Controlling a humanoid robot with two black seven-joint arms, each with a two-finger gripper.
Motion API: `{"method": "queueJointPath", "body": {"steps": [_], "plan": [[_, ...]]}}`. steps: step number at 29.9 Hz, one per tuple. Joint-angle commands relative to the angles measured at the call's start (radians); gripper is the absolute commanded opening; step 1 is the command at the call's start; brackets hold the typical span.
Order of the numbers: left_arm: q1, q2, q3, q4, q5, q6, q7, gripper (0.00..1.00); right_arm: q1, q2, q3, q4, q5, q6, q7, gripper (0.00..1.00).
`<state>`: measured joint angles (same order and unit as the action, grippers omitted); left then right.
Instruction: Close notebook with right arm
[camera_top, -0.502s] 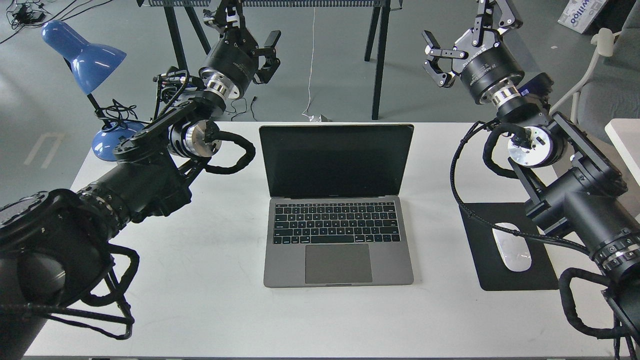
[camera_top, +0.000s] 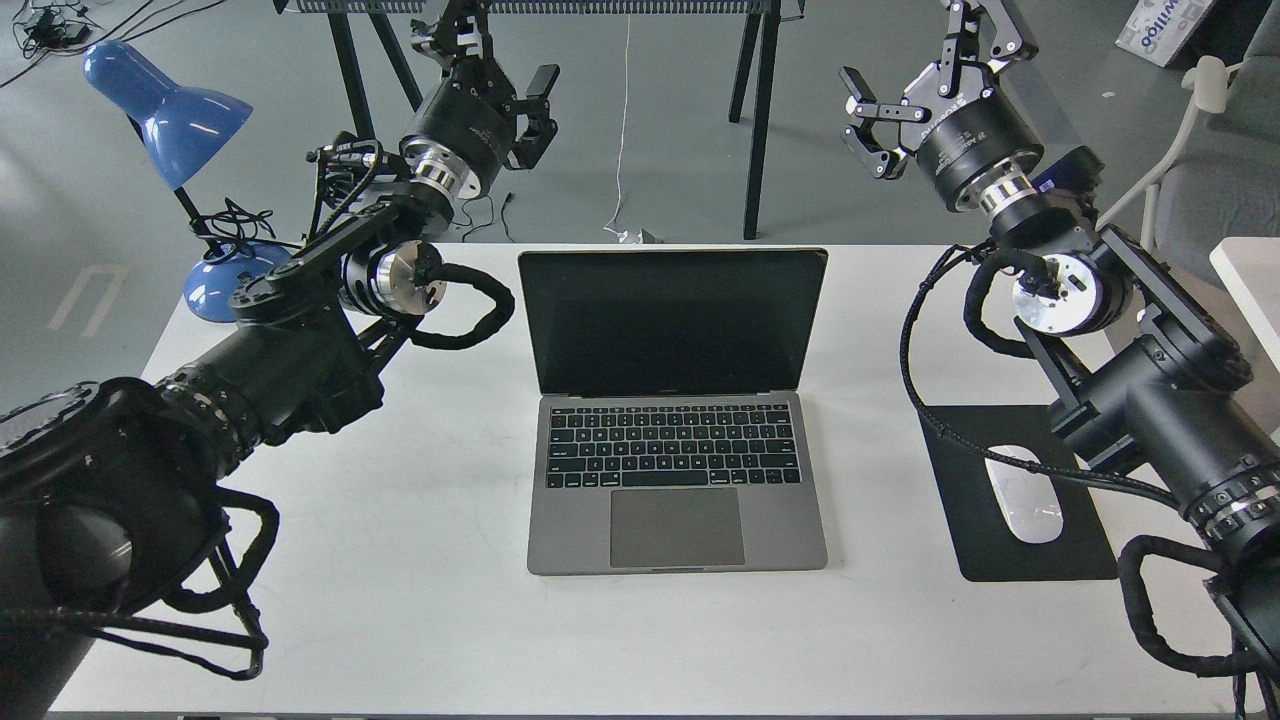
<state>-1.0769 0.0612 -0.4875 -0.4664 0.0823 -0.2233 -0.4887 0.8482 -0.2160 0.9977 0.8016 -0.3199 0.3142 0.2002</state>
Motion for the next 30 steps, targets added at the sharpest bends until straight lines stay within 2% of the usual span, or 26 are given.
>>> {"method": "queueJointPath", "body": {"steps": [1, 7, 10, 15, 18, 30], "plan": [[0.002, 0.000, 0.000, 0.000, -0.001, -0.001, 0.000, 1.00, 0.093, -0.003, -0.132, -0.048, -0.002, -0.023, -0.001, 1.00], [0.002, 0.000, -0.002, -0.001, -0.003, -0.001, 0.000, 1.00, 0.277, 0.013, -0.391, -0.208, -0.002, -0.053, -0.001, 1.00], [0.002, 0.000, -0.003, 0.000, -0.003, -0.001, 0.000, 1.00, 0.342, 0.079, -0.506, -0.309, -0.002, -0.061, -0.002, 1.00], [0.002, 0.000, -0.005, 0.000, -0.004, -0.001, 0.000, 1.00, 0.373, 0.216, -0.654, -0.494, -0.001, -0.063, -0.002, 1.00], [0.002, 0.000, -0.005, -0.001, -0.004, -0.001, 0.000, 1.00, 0.370, 0.216, -0.712, -0.567, -0.001, -0.066, -0.002, 1.00], [0.002, 0.000, -0.005, 0.000, -0.003, -0.002, 0.000, 1.00, 0.364, 0.216, -0.778, -0.564, 0.004, -0.064, 0.001, 1.00]]}}
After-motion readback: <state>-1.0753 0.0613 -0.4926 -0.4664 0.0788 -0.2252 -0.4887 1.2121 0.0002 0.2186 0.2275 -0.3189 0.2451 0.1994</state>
